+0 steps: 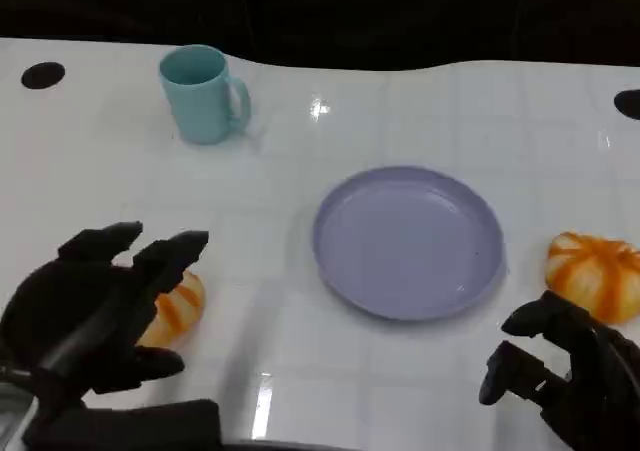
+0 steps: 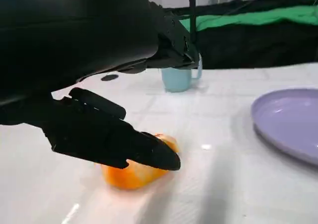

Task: Grasp the bread from the table and place it into the plate.

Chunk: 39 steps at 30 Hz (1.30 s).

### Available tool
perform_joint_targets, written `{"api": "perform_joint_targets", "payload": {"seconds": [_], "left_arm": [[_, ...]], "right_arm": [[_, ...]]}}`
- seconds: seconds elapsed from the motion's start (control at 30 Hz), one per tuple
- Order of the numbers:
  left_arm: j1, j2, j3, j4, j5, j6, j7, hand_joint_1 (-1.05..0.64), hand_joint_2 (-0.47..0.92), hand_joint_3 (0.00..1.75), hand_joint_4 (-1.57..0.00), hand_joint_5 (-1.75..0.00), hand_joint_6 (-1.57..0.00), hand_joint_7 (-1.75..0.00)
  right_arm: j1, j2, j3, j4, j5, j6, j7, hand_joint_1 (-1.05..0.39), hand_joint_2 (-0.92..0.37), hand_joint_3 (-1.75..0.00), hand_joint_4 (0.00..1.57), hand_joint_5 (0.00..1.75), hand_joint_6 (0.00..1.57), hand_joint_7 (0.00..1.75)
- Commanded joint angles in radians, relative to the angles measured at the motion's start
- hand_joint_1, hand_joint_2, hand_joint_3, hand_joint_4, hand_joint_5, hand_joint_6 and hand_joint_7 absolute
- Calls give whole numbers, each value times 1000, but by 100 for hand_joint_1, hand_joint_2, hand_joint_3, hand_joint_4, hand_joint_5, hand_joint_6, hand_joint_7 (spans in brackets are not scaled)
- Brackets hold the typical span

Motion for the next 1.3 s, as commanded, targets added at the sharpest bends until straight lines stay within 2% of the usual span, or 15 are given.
{"api": "perform_joint_targets", "payload": {"seconds": [0.03, 0.27, 0.7, 1.07, 1.3], "left_arm": [[-74, 34, -33, 28, 57, 76, -95, -50, 84, 0, -6, -11, -20, 0], [-194, 42, -93, 206, 57, 106, -97, -48, 83, 0, -4, -9, -17, 0], [-396, 51, -259, 544, 73, 125, -118, -58, 83, 0, -2, -5, -12, 0], [-535, 10, -365, 864, 37, 107, -9, -58, 84, 0, -4, -7, -14, -1], [-613, -14, -405, 1099, -5, 41, 117, -58, 84, 0, -8, -10, -18, -2]], "right_arm": [[6, -9, -5, -13, -5, -13, 0, -52, -92, -19, 72, 157, 81, 106], [1, -9, -4, 3, -7, -31, 12, -52, -92, -21, 72, 156, 81, 107], [5, -8, -4, 2, -7, -35, 14, -51, -92, -21, 74, 154, 81, 105], [2, -9, -2, 2, -10, -31, 10, -52, -92, -21, 74, 154, 81, 106], [3, -7, -1, 1, -7, -31, 10, -52, -92, -20, 74, 155, 81, 106]]}}
